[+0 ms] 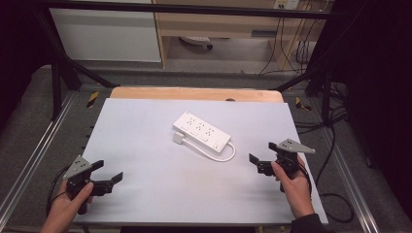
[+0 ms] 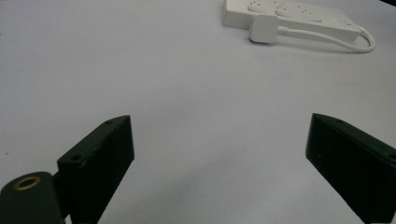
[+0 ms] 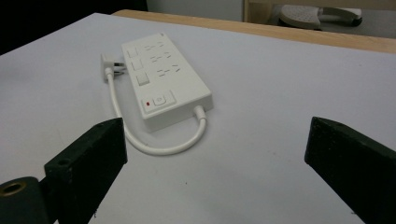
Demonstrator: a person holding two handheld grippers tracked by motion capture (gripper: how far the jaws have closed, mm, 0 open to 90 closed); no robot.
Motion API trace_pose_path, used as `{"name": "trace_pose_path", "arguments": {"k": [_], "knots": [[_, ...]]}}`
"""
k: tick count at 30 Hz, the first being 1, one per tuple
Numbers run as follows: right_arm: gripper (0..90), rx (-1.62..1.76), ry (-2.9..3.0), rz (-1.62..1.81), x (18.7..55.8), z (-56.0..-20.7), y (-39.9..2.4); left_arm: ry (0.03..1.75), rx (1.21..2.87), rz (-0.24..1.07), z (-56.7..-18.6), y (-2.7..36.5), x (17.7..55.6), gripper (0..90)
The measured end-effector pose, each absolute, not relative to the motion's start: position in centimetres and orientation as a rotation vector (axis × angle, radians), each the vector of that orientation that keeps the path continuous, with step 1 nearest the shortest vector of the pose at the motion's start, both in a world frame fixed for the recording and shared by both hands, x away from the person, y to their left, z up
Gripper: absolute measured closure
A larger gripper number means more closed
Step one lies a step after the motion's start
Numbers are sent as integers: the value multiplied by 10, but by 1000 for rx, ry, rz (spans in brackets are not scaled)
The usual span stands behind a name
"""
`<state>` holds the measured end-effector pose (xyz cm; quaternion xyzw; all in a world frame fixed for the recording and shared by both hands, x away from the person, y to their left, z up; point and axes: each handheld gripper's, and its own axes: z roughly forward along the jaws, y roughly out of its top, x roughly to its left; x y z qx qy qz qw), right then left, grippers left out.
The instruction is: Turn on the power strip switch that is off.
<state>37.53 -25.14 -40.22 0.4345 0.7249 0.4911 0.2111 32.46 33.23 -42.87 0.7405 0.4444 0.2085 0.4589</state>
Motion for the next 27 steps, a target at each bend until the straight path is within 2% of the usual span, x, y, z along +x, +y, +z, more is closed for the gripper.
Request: {"name": "trace_pose_path", "arguments": {"k": [27], "knots": [[31, 1146, 2136, 1297, 404, -390, -212, 1101, 1830, 505, -430, 332, 324, 82]]}}
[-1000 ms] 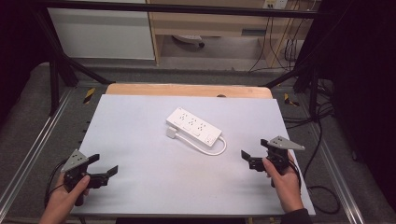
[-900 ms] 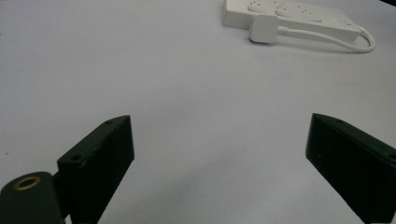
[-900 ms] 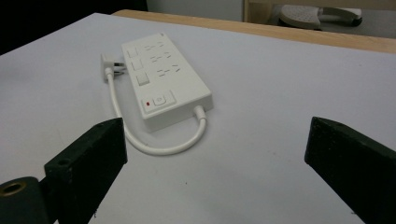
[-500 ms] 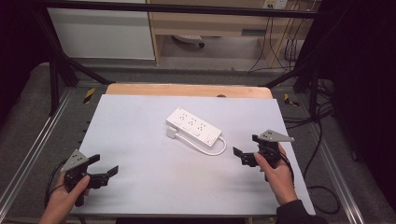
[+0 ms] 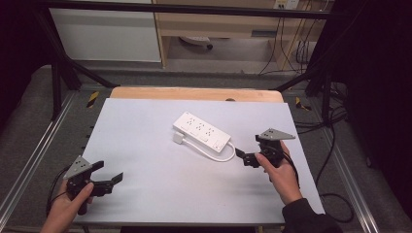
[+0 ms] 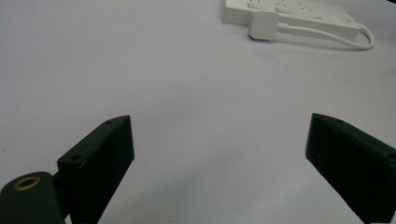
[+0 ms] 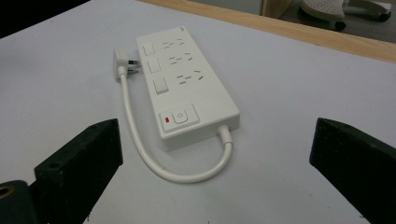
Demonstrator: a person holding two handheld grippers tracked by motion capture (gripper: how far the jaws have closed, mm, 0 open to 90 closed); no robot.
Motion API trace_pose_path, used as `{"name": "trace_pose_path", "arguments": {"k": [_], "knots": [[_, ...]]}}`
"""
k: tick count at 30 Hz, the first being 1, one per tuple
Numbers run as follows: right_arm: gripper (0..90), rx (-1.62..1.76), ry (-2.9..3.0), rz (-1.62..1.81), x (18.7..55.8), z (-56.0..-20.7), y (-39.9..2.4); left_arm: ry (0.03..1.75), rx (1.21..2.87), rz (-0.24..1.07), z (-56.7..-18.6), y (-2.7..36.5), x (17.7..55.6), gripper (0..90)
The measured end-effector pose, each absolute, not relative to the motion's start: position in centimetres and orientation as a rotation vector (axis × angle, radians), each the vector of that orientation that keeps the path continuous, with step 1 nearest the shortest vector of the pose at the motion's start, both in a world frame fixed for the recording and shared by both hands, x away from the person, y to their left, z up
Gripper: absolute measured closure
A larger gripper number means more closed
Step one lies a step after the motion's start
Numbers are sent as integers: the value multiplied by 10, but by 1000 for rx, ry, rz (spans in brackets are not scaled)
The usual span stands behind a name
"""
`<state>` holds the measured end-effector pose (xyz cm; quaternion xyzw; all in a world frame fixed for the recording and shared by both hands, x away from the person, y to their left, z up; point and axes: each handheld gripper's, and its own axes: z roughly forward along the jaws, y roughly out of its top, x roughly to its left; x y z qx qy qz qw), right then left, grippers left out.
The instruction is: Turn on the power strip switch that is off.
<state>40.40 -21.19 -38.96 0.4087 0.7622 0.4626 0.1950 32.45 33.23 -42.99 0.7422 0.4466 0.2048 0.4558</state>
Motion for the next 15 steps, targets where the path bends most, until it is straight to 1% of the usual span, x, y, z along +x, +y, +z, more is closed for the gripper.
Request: {"name": "trace_pose_path", "arguments": {"k": [15], "knots": [[39, 1130, 2142, 1288, 421, -384, -193, 1100, 1839, 504, -430, 332, 325, 82]]}}
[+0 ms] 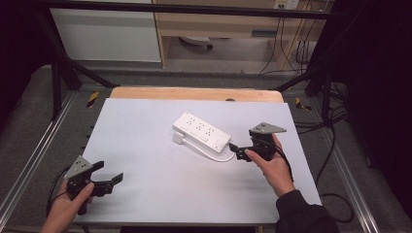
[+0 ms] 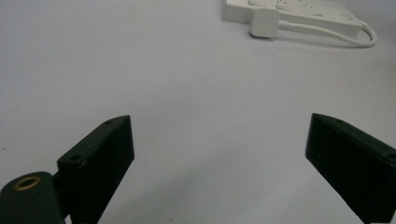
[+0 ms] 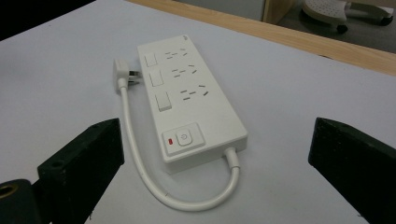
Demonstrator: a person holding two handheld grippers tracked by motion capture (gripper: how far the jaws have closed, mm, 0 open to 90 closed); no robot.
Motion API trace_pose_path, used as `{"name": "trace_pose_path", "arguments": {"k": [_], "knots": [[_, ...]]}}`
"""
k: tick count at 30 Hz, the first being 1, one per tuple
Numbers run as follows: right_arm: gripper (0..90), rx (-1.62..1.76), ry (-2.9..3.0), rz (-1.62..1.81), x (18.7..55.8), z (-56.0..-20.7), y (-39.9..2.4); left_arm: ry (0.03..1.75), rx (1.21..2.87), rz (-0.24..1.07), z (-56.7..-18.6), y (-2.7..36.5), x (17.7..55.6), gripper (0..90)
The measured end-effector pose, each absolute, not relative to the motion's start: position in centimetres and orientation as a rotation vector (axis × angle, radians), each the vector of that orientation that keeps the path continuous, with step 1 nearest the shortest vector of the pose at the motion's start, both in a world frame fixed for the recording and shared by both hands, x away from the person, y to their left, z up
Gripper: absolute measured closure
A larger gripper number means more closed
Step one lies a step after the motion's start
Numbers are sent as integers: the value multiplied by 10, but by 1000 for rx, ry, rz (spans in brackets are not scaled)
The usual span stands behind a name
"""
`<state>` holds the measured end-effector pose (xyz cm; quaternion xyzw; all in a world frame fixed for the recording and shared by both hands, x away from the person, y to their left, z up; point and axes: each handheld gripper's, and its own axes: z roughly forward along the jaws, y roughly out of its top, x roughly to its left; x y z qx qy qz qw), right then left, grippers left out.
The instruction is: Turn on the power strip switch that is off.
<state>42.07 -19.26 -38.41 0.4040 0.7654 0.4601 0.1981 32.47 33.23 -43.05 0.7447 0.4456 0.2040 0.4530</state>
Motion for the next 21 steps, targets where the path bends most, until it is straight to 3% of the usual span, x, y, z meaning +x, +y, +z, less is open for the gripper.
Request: {"name": "trace_pose_path", "arguments": {"k": [21], "knots": [[47, 1143, 2116, 1308, 439, -378, -174, 1098, 1844, 501, -431, 332, 325, 82]]}}
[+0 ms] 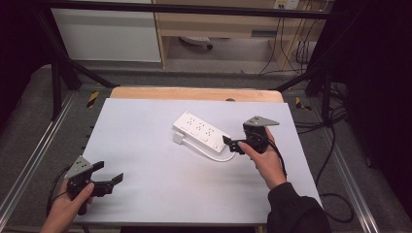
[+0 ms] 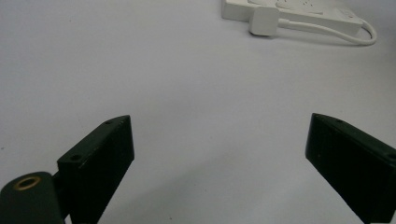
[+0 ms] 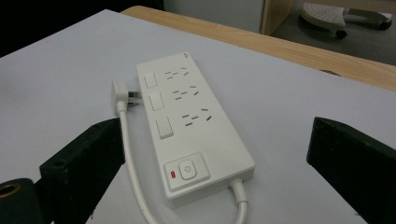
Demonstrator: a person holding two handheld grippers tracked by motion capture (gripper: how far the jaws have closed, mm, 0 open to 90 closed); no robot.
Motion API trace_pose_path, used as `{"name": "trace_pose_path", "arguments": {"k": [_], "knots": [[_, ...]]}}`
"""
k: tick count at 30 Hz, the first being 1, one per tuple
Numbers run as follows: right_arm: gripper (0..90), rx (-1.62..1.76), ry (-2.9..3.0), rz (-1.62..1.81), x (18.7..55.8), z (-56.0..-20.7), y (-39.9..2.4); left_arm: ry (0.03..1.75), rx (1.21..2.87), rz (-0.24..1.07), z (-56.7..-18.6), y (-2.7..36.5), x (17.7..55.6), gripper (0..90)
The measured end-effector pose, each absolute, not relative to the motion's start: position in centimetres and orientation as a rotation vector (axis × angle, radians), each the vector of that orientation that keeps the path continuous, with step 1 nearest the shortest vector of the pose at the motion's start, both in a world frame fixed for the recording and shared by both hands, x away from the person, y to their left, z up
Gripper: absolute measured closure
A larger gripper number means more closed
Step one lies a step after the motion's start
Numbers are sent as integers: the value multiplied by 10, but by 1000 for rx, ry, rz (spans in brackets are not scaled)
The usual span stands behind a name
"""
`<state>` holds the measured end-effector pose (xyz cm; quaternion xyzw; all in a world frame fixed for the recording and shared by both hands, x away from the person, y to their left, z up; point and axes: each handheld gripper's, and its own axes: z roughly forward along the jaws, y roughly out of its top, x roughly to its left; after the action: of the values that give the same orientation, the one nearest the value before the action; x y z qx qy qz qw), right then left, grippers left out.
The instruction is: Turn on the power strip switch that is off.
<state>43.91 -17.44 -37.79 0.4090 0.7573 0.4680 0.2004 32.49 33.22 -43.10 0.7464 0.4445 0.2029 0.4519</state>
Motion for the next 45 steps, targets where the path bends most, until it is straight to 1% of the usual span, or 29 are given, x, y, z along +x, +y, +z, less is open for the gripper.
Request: {"name": "trace_pose_path", "arguments": {"k": [45], "knots": [[78, 1182, 2110, 1358, 477, -371, -142, 1097, 1854, 505, -432, 333, 325, 75]]}}
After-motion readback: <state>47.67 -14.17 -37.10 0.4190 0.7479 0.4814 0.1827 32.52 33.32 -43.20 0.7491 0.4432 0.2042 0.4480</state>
